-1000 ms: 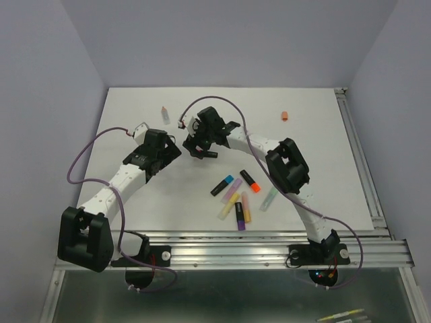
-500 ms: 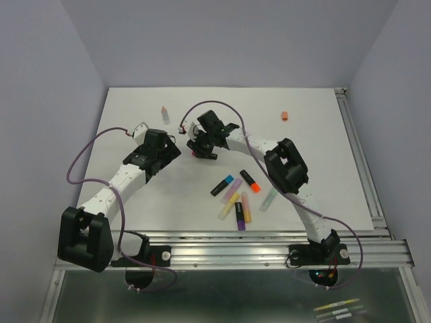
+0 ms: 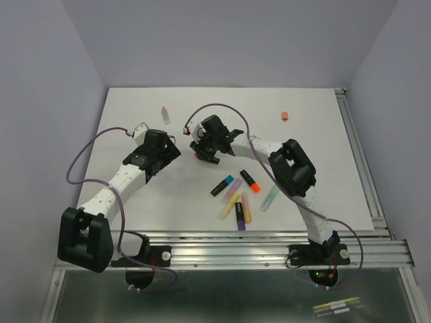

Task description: Open the pen caps

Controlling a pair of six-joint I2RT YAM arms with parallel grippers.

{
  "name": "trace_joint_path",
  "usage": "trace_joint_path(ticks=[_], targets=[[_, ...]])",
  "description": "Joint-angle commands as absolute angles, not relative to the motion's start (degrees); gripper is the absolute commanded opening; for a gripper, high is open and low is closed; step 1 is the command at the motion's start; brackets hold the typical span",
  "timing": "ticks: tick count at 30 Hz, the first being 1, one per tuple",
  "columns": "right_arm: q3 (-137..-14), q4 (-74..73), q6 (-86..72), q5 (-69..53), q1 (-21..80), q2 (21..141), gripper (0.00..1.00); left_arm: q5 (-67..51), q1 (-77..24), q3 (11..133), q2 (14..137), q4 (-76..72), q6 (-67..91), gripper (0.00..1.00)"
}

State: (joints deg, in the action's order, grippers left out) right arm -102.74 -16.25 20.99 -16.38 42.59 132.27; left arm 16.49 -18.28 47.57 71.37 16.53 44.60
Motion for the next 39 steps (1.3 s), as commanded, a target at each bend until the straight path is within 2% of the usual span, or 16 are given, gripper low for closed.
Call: trace_joint_path(ticks=[1, 9, 13, 18, 21, 28, 39], targets=[[-97.31, -3.01, 12.76, -11.43, 43.33, 124.64, 0.01, 16.09, -18.28, 47.55, 68.12, 15.82, 42.89, 0.99], [-86.32, 12.21, -12.37, 3.67, 43.24, 109.61, 0.01, 7.83, -18.63, 46.94, 63.47, 9.33, 38.06, 0.99], [-82.89, 9.85, -26.06, 13.78, 43.24, 103.37, 0.01, 1.86, -21.7, 46.41, 60.56, 2.39, 33.14, 0.99], [-79.81, 3.62, -36.46, 23.36, 43.16, 96.52, 0.01, -8.85, -26.18, 43.51, 55.74, -11.56, 28.31, 0.99], [-77.01, 1.68, -43.05, 28.02, 43.07, 92.03, 0.01, -11.33, -29.34, 44.29, 55.72, -14.76, 26.11, 0.99], [-69.1, 2.28, -57.37, 29.01, 39.91, 83.33, 0.01, -11.77, -37.87, 50.44, 63.36, -15.47, 21.45, 0.99], [-62.94, 1.15, -64.59, 30.76, 39.02, 73.75, 0.01, -15.9, -42.1, 57.47, 72.59, -20.3, 17.49, 0.99]])
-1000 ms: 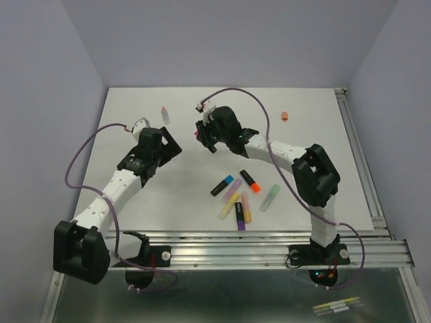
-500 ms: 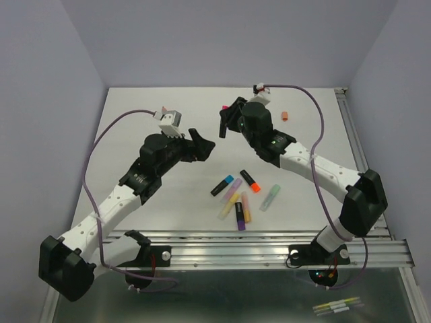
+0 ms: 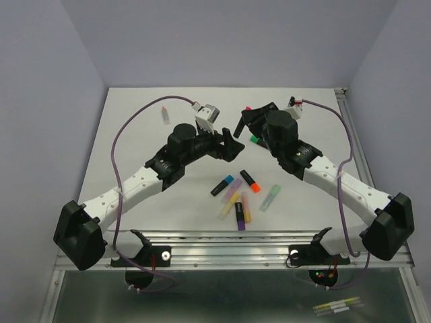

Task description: Open the pen caps

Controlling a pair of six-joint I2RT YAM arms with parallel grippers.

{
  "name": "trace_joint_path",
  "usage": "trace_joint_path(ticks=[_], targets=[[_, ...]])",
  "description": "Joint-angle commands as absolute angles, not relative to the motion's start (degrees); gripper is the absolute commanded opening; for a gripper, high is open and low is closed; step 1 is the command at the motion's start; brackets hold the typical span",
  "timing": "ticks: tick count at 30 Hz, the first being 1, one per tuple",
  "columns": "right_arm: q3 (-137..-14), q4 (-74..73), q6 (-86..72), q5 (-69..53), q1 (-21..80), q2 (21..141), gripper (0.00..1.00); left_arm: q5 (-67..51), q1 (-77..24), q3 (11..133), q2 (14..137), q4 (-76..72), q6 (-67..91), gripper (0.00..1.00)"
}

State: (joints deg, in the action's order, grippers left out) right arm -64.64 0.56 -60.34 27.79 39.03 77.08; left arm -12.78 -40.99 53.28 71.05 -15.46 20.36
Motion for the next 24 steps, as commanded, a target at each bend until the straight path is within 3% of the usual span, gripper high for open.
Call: trace_joint_path(ticks=[1, 24], targets=[[-62.49, 1.14, -65.99, 30.94, 39.02, 72.87, 0.01, -16.34, -42.36, 57.83, 72.95, -20.3, 17.23, 0.99], [-58.18, 2.02, -72.44, 30.77, 39.02, 68.82, 0.01, -15.91, -45.18, 63.72, 80.33, -22.94, 13.27, 0.99]])
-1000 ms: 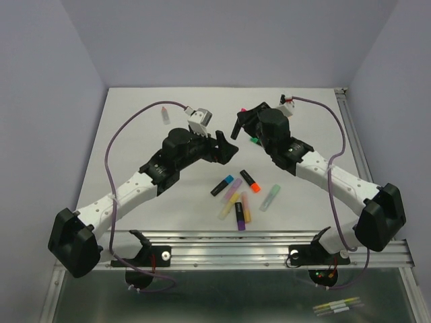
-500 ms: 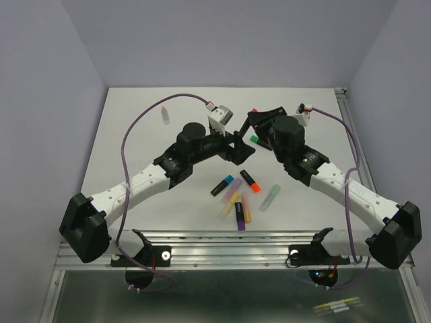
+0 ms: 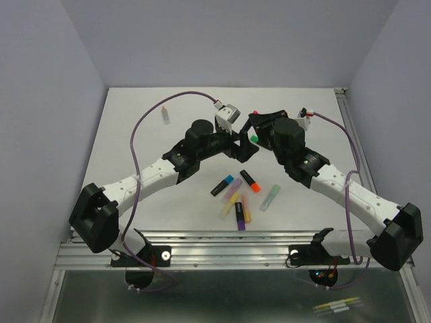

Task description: Open the pen caps

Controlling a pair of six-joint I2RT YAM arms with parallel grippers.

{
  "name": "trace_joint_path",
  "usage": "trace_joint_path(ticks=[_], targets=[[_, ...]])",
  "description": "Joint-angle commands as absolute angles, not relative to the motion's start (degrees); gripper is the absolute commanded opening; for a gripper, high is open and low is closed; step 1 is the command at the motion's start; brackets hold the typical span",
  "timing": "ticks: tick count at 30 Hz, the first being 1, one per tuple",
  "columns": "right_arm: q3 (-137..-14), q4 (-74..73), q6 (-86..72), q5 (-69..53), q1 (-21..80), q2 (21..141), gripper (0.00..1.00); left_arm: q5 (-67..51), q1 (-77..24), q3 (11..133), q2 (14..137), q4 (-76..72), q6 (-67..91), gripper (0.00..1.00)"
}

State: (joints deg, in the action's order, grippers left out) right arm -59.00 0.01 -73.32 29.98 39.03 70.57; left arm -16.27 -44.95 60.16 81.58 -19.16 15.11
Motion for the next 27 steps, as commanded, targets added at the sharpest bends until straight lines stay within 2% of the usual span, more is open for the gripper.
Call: trace_joint_path(ticks=[1, 12, 25, 27], targets=[[-58.53, 2.46, -71.03, 30.07, 39.02, 68.99, 0.01, -15.91, -45.18, 63.72, 80.07, -22.85, 13.18, 0.99], [-58.01, 0.26, -67.5, 31.82, 39.02, 65.21, 0.01, -10.36, -45.0, 59.41, 71.81, -20.22, 10.37, 0.99], [-59.85, 1.05, -65.57, 26.81, 39.02, 66.36, 0.01, -15.46, -45.0, 70.39, 80.94, -18.46, 5.98, 0.99], [-60.12, 1.14, -65.13, 26.46, 39.02, 66.97, 0.01, -16.0, -45.0, 71.54, 82.08, -18.02, 5.98, 0.95]])
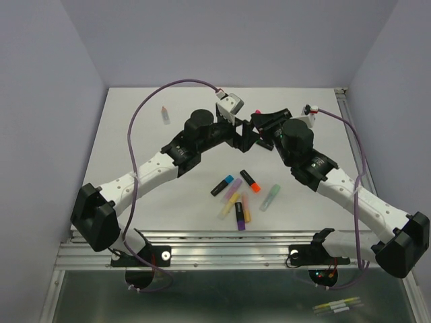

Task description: Open the pen caps

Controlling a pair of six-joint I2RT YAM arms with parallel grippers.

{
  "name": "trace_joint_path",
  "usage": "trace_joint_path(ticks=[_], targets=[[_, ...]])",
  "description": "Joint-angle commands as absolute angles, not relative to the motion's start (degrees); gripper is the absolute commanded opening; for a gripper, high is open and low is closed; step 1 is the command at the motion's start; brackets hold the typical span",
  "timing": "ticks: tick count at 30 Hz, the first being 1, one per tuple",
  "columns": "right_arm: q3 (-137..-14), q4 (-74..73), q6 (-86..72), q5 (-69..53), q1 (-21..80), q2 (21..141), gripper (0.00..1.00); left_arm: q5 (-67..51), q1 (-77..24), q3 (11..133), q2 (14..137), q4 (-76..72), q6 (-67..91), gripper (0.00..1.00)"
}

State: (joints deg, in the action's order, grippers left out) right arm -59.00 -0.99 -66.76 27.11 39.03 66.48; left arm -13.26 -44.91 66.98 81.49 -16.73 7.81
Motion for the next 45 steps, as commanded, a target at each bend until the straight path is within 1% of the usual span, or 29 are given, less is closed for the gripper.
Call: trace_joint_path(ticks=[1, 2, 3, 5, 6, 7, 8, 13, 18, 22, 26, 32, 34, 37, 38, 40, 41, 42, 43, 44, 45], targets=[[-60.2, 1.14, -65.13, 26.63, 39.02, 67.15, 0.01, -16.0, -45.0, 72.5, 82.87, -17.76, 5.98, 0.86], [-60.12, 1.06, -64.95, 26.98, 39.02, 67.32, 0.01, -15.82, -45.0, 73.03, 83.32, -17.58, 5.98, 0.79], [-60.03, 1.23, -64.78, 27.16, 39.02, 67.76, 0.01, -15.56, -45.0, 73.73, 84.1, -16.45, 5.98, 0.65], [-59.85, 1.67, -64.25, 27.6, 39.02, 68.2, 0.01, -15.03, -45.0, 74.88, 84.46, -15.74, 6.33, 0.49], [-59.85, 1.67, -64.07, 27.6, 39.02, 68.46, 0.01, -14.77, -45.0, 74.88, 84.72, -15.65, 6.42, 0.38], [-59.77, 2.45, -63.55, 27.51, 39.02, 68.9, 0.01, -14.77, -45.0, 74.88, 84.81, -15.38, 6.59, 0.25], [-59.59, 2.9, -63.2, 27.51, 39.02, 69.52, 0.01, -14.68, -45.0, 74.97, 85.16, -15.12, 6.94, 0.0], [-60.55, 4.22, -61.97, 32.68, 39.02, 72.42, 0.01, -13.36, -45.09, 73.4, 84.73, -13.27, 9.49, 0.0], [-63.89, 4.4, -57.31, 45.24, 38.68, 77.33, 0.01, -13.01, -45.53, 64.88, 80.25, -15.9, 15.37, 0.0], [-66.88, 4.65, -55.9, 46.06, 34.11, 80.5, 0.01, -13.01, -46.49, 58.11, 75.85, -16.52, 18.45, 0.0], [-69.87, 3.78, -55.28, 46.32, 29.63, 83.14, 0.01, -15.46, -47.11, 50.82, 70.32, -17.05, 21.35, 0.0], [-72.15, 4.05, -52.21, 49.75, 25.23, 85.86, 0.01, -18.28, -47.64, 45.62, 66.45, -16.35, 26.8, 0.0], [-72.77, 2.91, -52.73, 48.35, 23.04, 86.74, 0.01, -18.28, -47.72, 45.09, 66.18, -15.91, 27.42, 0.0], [-71.99, 3.51, -51.96, 41.33, 21.71, 86.49, 0.01, -16.44, -47.72, 45.26, 66.01, -15.56, 27.42, 0.0], [-71.72, 3.86, -50.55, 38.61, 21.71, 86.22, 0.01, -14.43, -47.72, 45.96, 66.27, -15.38, 27.6, 0.0], [-70.85, 5.35, -47.29, 28.95, 21.71, 84.48, 0.01, -11.88, -47.72, 47.54, 67.32, -15.29, 27.86, 0.0], [-69.88, 6.58, -46.42, 25.52, 21.71, 83.51, 0.06, -11.08, -47.72, 48.07, 67.85, -15.38, 28.12, 0.0], [-67.0, 9.81, -44.58, 17.14, 21.71, 81.49, 0.13, -10.2, -47.72, 48.69, 68.55, -15.47, 27.95, 0.0], [-65.84, 10.63, -44.47, 13.14, 21.71, 80.6, 0.24, -9.06, -47.72, 49.3, 69.16, -15.47, 28.04, 0.0], [-64.79, 11.07, -44.12, 6.22, 21.62, 79.81, 0.29, -7.31, -47.64, 50.52, 70.65, -15.56, 27.78, 0.0], [-63.21, 11.42, -44.12, 2.32, 21.8, 79.2, 0.38, -6.77, -47.64, 51.32, 71.45, -15.64, 27.34, 0.0]])
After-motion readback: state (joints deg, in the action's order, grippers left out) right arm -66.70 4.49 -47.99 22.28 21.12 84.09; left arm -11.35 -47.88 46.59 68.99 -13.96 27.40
